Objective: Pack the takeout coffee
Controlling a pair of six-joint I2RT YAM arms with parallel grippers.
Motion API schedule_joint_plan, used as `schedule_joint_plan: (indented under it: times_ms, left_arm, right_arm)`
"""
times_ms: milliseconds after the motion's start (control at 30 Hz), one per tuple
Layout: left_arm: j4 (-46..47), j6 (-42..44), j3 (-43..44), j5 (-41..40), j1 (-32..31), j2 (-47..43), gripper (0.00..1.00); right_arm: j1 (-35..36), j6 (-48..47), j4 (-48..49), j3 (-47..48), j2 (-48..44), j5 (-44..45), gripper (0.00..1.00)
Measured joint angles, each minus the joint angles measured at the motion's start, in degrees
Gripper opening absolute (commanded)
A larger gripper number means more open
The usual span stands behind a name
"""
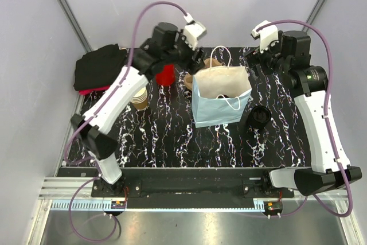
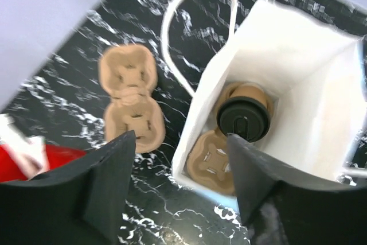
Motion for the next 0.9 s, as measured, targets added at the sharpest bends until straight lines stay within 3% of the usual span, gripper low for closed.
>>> schedule_joint_plan:
  times_ms: [200,533,900]
  left_arm:
    - [-0.24,-0.11,-0.85,0.22,5.77,-8.57,0.98]
    - [1.88,-1.4,-8.07,1.42,19.67,-13.11,0.99]
    - [7.5,-5.31,-10.27,9.88,30.64,-6.1,0.99]
  right_arm:
    - [-0.24,0.2,0.04,0.0,-0.59,-0.76,1.0]
    - [-5.46,3.34,1.86,0.11,0.0,-0.57,0.99]
    - [-15.69,8.39,6.36,-3.76,3.04,-2.78,1.0]
